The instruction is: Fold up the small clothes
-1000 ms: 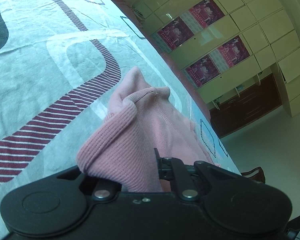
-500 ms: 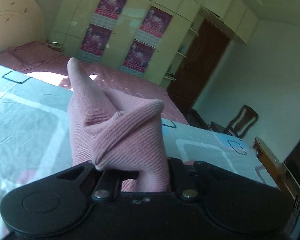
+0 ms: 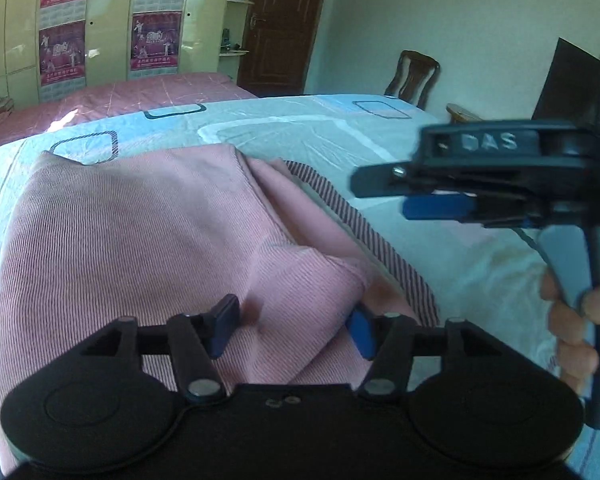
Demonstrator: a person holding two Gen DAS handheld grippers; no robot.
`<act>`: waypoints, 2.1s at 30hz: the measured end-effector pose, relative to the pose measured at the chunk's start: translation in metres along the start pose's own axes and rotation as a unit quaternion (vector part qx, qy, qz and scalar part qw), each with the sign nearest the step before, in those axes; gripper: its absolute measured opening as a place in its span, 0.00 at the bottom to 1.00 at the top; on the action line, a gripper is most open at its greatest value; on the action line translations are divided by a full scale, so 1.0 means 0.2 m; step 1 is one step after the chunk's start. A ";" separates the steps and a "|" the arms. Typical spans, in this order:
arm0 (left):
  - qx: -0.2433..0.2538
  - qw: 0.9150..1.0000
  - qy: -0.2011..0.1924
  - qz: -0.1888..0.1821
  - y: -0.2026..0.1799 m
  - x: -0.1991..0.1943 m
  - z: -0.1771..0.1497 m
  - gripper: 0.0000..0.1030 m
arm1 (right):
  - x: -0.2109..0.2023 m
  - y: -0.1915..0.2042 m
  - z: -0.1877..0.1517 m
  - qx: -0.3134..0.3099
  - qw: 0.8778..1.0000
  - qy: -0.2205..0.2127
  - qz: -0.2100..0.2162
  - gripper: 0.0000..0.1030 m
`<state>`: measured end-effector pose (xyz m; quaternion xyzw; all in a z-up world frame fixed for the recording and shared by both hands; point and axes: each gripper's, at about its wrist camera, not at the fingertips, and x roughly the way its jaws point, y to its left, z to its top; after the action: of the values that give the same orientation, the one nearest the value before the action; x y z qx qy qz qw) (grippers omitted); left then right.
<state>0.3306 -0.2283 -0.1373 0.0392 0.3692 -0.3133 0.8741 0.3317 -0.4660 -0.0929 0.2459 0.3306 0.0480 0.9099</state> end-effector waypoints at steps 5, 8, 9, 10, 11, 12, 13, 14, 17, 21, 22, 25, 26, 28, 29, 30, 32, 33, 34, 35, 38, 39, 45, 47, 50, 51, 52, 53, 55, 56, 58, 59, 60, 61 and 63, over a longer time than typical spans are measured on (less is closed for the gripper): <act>-0.008 1.000 -0.026 0.016 0.05 -0.20 -0.02 0.61 | 0.17 0.08 -0.01 -0.009 0.998 0.050 0.046 0.58; -0.032 0.995 -0.059 0.068 0.16 -0.30 0.00 0.63 | 0.29 0.08 -0.04 0.005 0.995 0.080 0.056 0.58; -0.039 0.993 -0.067 0.090 0.22 -0.31 0.02 0.64 | 0.32 0.08 -0.06 0.008 0.994 0.088 0.061 0.58; -0.047 0.991 -0.067 0.108 0.27 -0.31 0.03 0.65 | 0.35 0.08 -0.07 0.009 0.994 0.095 0.061 0.58; -0.059 0.989 -0.063 0.123 0.32 -0.31 0.03 0.65 | 0.36 0.08 -0.08 0.011 0.993 0.098 0.061 0.58; -0.073 0.987 -0.060 0.132 0.37 -0.30 0.04 0.64 | 0.37 0.08 -0.09 0.014 0.993 0.100 0.065 0.57; -0.087 0.985 -0.057 0.139 0.41 -0.30 0.04 0.64 | 0.37 0.08 -0.09 0.017 0.993 0.098 0.070 0.57; -0.099 0.983 -0.055 0.145 0.45 -0.29 0.03 0.64 | 0.37 0.09 -0.09 0.013 0.992 0.099 0.072 0.57; -0.123 0.980 -0.051 0.150 0.51 -0.27 0.04 0.64 | 0.38 0.10 -0.09 0.003 0.991 0.107 0.080 0.44; -0.148 0.977 -0.049 0.143 0.56 -0.24 0.02 0.64 | 0.43 0.11 -0.09 -0.005 0.991 0.105 0.077 0.43; -0.152 0.977 -0.048 0.142 0.56 -0.24 0.01 0.64 | 0.44 0.10 -0.09 -0.003 0.992 0.106 0.074 0.40; -0.156 0.976 -0.052 0.144 0.57 -0.23 0.00 0.64 | 0.44 0.11 -0.08 -0.009 0.992 0.107 0.071 0.12; -0.154 0.976 -0.053 0.145 0.56 -0.23 0.01 0.64 | 0.42 0.12 -0.07 -0.020 0.993 0.099 0.068 0.12; -0.149 0.977 -0.056 0.141 0.56 -0.23 0.02 0.64 | 0.37 0.15 -0.03 -0.042 0.995 0.073 0.061 0.12; -0.143 0.978 -0.058 0.138 0.55 -0.22 0.02 0.64 | 0.33 0.16 -0.01 -0.056 0.995 0.057 0.055 0.11; -0.138 0.979 -0.061 0.137 0.54 -0.22 0.03 0.64 | 0.31 0.17 0.00 -0.070 0.995 0.046 0.049 0.11; -0.130 0.981 -0.064 0.129 0.51 -0.22 0.04 0.64 | 0.25 0.18 0.01 -0.088 0.995 0.035 0.039 0.11; -0.129 0.982 -0.066 0.124 0.49 -0.22 0.04 0.64 | 0.22 0.16 0.01 -0.086 0.995 0.029 0.032 0.11; -0.127 0.983 -0.067 0.119 0.48 -0.22 0.04 0.64 | 0.20 0.15 0.00 -0.084 0.996 0.025 0.025 0.11; -0.125 0.984 -0.066 0.113 0.46 -0.22 0.03 0.65 | 0.17 0.12 -0.01 -0.082 0.996 0.021 0.015 0.11; -0.122 0.985 -0.037 0.112 0.44 -0.16 -0.02 0.65 | 0.24 0.02 -0.06 -0.050 0.997 0.065 0.010 0.12; -0.126 0.985 -0.031 0.115 0.44 -0.14 -0.04 0.65 | 0.26 -0.01 -0.08 -0.036 0.996 0.077 0.013 0.12; -0.148 0.982 -0.026 0.114 0.47 -0.15 -0.07 0.66 | 0.11 -0.07 -0.05 0.001 0.998 0.066 0.021 0.20; -0.148 0.983 -0.025 0.108 0.48 -0.15 -0.07 0.66 | 0.05 -0.08 -0.07 0.005 0.997 0.073 0.027 0.22; -0.153 0.983 -0.022 0.103 0.50 -0.16 -0.09 0.65 | 0.00 -0.07 -0.11 -0.003 0.996 0.087 0.022 0.22; -0.152 0.983 -0.022 0.103 0.50 -0.16 -0.09 0.65 | -0.02 -0.07 -0.14 -0.002 0.996 0.089 0.018 0.22; -0.152 0.983 -0.021 0.103 0.50 -0.15 -0.10 0.65 | -0.04 -0.08 -0.16 -0.001 0.996 0.089 0.009 0.22; -0.154 0.983 -0.021 0.103 0.49 -0.15 -0.10 0.65 | -0.04 -0.08 -0.18 -0.003 0.996 0.091 0.001 0.22; -0.161 0.981 -0.021 0.102 0.49 -0.15 -0.12 0.65 | -0.07 -0.11 -0.23 0.008 0.995 0.097 -0.001 0.22; -0.162 0.981 -0.022 0.103 0.49 -0.15 -0.12 0.65 | -0.08 -0.12 -0.24 0.009 0.995 0.098 -0.002 0.21; -0.160 0.981 -0.023 0.105 0.48 -0.15 -0.13 0.65 | -0.07 -0.12 -0.28 -0.012 0.994 0.109 -0.021 0.21; -0.158 0.982 -0.022 0.105 0.47 -0.15 -0.13 0.65 | -0.06 -0.14 -0.29 -0.010 0.994 0.110 -0.023 0.21; -0.156 0.982 -0.020 0.106 0.47 -0.15 -0.12 0.65 | -0.06 -0.15 -0.29 0.001 0.994 0.109 -0.021 0.21; -0.154 0.982 -0.018 0.105 0.47 -0.16 -0.11 0.65 | -0.06 -0.14 -0.28 -0.003 0.994 0.109 -0.024 0.21; -0.157 0.982 -0.016 0.102 0.48 -0.18 -0.08 0.64 | -0.08 -0.10 -0.26 -0.023 0.994 0.105 -0.024 0.22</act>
<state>0.3574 -0.1273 -0.1399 -0.0664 0.3935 -0.1614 0.9026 0.2853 -0.4667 -0.1269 0.2108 0.4293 0.0593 0.8762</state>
